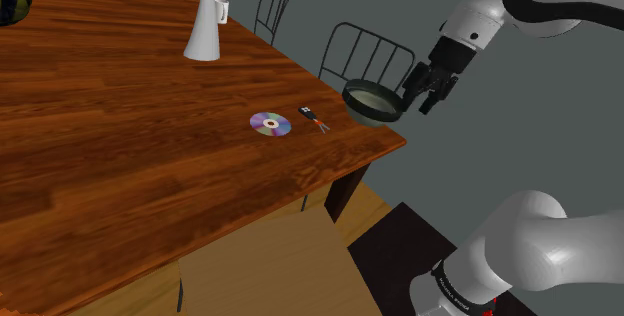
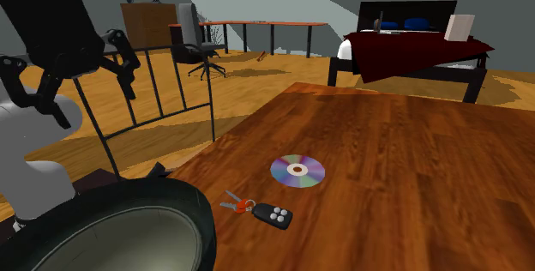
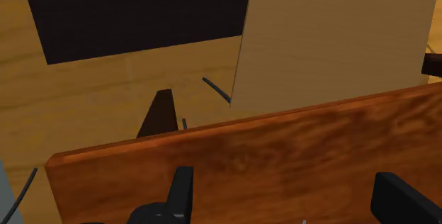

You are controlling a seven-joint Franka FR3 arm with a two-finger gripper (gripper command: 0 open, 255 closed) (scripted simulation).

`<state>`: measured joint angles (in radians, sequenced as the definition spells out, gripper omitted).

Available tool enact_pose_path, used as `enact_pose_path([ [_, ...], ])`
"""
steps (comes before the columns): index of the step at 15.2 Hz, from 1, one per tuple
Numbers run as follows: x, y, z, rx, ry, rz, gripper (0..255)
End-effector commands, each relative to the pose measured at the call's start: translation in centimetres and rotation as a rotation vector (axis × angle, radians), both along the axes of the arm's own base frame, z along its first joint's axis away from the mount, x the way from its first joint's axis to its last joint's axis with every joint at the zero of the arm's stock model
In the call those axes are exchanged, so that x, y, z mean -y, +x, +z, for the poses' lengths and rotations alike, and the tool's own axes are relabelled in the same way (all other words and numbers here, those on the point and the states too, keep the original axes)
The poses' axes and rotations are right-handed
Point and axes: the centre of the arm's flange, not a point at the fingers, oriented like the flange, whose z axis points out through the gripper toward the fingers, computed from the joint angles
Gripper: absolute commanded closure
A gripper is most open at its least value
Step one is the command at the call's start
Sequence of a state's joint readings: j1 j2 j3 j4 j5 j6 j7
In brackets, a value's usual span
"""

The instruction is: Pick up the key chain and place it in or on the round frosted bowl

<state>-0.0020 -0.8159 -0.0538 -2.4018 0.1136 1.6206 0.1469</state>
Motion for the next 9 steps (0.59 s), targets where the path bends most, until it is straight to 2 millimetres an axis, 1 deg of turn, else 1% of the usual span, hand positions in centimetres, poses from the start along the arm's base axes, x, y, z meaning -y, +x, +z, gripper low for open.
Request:
enact_pose_path([
  [1,0.0,0.0,0.0,0.000,0.000,0.000,0],
  [9,-3.9,9.1,-4.2,0.001,-0.063,-0.023,0],
])
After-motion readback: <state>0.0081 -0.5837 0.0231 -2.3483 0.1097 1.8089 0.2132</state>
